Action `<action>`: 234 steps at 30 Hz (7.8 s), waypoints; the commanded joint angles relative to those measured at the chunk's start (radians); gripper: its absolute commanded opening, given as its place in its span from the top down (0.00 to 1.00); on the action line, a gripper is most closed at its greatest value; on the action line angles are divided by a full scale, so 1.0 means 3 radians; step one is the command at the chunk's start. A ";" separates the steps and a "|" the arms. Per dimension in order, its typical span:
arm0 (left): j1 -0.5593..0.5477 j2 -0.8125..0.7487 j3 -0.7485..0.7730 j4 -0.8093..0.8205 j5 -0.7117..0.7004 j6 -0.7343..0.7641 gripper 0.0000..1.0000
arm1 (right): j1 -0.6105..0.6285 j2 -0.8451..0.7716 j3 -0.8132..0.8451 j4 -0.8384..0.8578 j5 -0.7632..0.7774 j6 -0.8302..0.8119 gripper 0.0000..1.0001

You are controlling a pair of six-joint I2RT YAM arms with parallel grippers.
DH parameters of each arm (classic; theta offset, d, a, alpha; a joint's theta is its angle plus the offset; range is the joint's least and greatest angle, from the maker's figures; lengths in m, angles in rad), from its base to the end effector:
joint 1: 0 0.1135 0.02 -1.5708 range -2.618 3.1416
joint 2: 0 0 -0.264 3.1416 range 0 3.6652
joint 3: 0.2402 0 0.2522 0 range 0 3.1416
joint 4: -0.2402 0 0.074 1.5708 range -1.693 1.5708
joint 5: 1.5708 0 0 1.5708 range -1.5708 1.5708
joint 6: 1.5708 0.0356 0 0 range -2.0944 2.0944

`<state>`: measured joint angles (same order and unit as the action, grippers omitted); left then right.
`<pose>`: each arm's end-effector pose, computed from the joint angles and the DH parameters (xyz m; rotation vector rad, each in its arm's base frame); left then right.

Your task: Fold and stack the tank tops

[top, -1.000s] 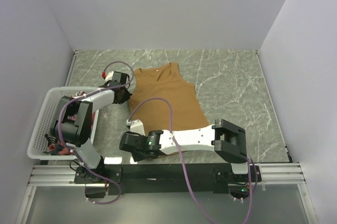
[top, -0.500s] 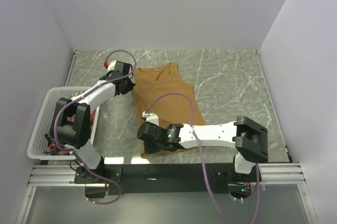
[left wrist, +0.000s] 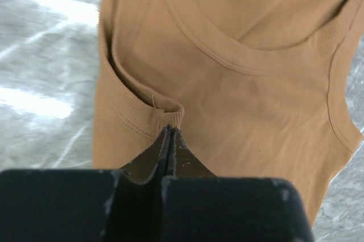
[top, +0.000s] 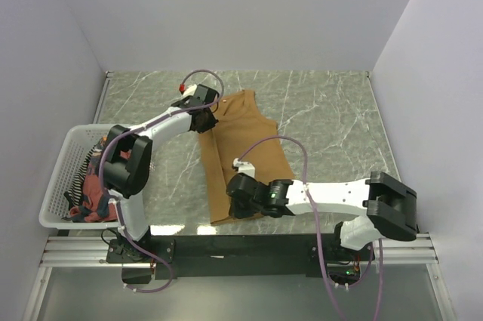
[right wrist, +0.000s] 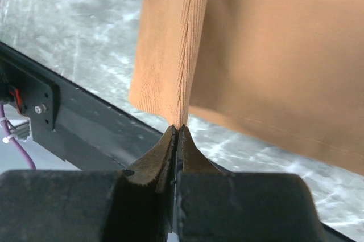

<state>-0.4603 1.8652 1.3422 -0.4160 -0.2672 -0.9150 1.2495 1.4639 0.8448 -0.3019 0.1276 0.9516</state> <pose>0.3650 -0.1705 0.2083 -0.6646 2.3898 -0.2567 0.0966 0.2759 0.1957 -0.3364 2.6254 0.7180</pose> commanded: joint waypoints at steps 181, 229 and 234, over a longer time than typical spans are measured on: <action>-0.3538 0.0001 -0.0306 0.0056 -0.0854 -0.0483 1.00 | -0.3403 0.1031 0.0937 0.0168 -0.0436 -0.1280 1.00; -0.2955 -0.2347 -0.2751 0.0047 -0.0669 -0.1823 0.99 | -0.2217 0.2391 0.3182 -0.0865 0.0260 -0.1275 1.00; -0.2950 -0.2285 -0.2782 0.0088 -0.0628 -0.1798 1.00 | -0.2186 0.2483 0.3279 -0.0896 0.0265 -0.1290 0.97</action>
<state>-1.3483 1.1679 0.5121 -0.3859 -0.4900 -1.4391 0.5896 2.1799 1.7775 -0.5743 0.1684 0.5640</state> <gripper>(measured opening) 0.013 0.027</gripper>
